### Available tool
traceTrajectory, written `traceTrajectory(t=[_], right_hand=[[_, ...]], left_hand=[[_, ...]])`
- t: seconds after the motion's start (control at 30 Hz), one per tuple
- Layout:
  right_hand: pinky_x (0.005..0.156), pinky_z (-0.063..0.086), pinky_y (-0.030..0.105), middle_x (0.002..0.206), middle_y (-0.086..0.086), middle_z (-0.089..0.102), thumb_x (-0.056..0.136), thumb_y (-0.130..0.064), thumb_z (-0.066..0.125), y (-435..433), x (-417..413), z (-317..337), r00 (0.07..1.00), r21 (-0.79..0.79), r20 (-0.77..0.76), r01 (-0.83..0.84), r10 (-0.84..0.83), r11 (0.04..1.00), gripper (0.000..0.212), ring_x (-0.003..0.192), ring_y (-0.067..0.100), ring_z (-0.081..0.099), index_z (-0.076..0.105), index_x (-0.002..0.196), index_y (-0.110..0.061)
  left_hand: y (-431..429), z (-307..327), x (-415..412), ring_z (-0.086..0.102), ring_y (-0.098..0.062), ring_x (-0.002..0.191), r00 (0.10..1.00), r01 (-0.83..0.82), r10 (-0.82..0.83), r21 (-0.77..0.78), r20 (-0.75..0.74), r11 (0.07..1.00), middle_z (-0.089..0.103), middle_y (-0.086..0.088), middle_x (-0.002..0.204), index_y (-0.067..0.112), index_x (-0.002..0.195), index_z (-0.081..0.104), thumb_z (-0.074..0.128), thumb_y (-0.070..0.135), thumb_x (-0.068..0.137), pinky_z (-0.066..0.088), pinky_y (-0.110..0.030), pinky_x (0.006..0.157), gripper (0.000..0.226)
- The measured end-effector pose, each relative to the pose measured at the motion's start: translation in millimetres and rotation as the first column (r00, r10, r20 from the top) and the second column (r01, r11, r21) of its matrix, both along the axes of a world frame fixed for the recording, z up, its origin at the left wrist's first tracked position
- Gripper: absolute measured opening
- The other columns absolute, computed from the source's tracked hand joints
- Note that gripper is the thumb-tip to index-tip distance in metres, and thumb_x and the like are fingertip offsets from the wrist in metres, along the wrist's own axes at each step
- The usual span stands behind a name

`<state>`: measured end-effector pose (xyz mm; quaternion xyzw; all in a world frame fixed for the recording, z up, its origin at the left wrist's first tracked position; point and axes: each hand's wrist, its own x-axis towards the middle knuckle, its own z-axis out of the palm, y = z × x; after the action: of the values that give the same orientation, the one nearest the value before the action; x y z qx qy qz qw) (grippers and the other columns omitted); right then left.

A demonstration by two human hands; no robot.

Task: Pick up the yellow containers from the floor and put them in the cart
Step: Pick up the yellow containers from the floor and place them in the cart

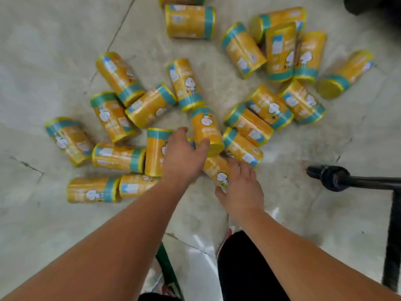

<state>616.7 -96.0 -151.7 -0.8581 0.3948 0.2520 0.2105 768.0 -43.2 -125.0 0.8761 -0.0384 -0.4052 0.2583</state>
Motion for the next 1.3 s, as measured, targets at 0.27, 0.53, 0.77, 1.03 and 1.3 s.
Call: traceTrajectory(t=[0.27, 0.53, 0.77, 1.03, 1.3], right_hand=[[0.081, 0.055, 0.043, 0.117, 0.011, 0.061, 0.06, -0.031, 0.086, 19.5, -12.3, -70.4, 0.997, -0.224, 0.051, -0.044, 0.057, 0.974, 0.082, 0.104, 0.03, 0.061, 0.05, 0.131, -0.012], [0.075, 0.049, 0.037, 0.133, -0.002, 0.045, 0.083, -0.041, 0.066, 8.1, -21.9, 21.4, 0.971, 0.054, 0.033, 0.236, -0.238, 0.97, 0.079, 0.12, 0.022, 0.049, 0.024, 0.148, -0.025], [0.071, 0.049, 0.035, 0.122, -0.009, 0.055, 0.08, -0.046, 0.067, 11.6, -20.9, 261.7, 0.828, 0.109, 0.191, 0.515, -0.527, 0.85, 0.068, 0.104, 0.019, 0.058, 0.03, 0.135, -0.034], [0.067, 0.041, 0.015, 0.105, -0.018, 0.061, 0.075, -0.047, 0.074, 12.5, -42.0, 580.3, 0.643, 0.167, 0.526, 0.564, -0.557, 0.809, 0.067, 0.087, -0.004, 0.058, 0.04, 0.13, -0.034], [0.078, 0.055, 0.038, 0.103, -0.025, 0.064, 0.064, -0.07, 0.064, -1.0, -136.5, 762.0, 0.524, 0.082, 0.701, 0.615, -0.484, 0.785, 0.065, 0.094, 0.0, 0.064, 0.042, 0.121, -0.048]], left_hand=[[-50.8, -72.1, 6.0, 0.051, -0.035, 0.119, 0.999, 0.035, -0.038, 0.132, 0.017, 0.991, 0.056, -0.01, 0.126, 0.014, 0.13, 0.035, 0.067, 0.07, 0.065, 0.046, -0.049, 0.097, 0.091], [-17.6, 17.2, 1.7, 0.063, -0.021, 0.101, 0.969, -0.228, 0.22, -0.064, -0.114, 0.971, 0.061, 0.007, 0.103, 0.024, 0.135, 0.036, 0.075, 0.033, 0.071, 0.052, -0.042, 0.092, 0.076], [34.9, 256.8, -6.8, 0.064, -0.022, 0.095, 0.983, -0.173, 0.161, -0.151, -0.094, 0.973, 0.059, 0.012, 0.091, 0.026, 0.138, 0.037, 0.079, 0.025, 0.073, 0.052, -0.039, 0.088, 0.078], [38.9, 554.6, -48.4, 0.065, -0.009, 0.089, 0.996, -0.093, 0.08, -0.368, -0.049, 0.925, 0.06, 0.02, 0.098, 0.032, 0.13, 0.04, 0.082, 0.028, 0.058, 0.053, -0.041, 0.086, 0.083], [4.7, 723.3, -145.8, 0.062, -0.008, 0.091, 0.999, 0.021, -0.001, -0.587, 0.035, 0.809, 0.058, 0.015, 0.103, 0.029, 0.137, 0.037, 0.083, 0.021, 0.067, 0.052, -0.037, 0.085, 0.083]])
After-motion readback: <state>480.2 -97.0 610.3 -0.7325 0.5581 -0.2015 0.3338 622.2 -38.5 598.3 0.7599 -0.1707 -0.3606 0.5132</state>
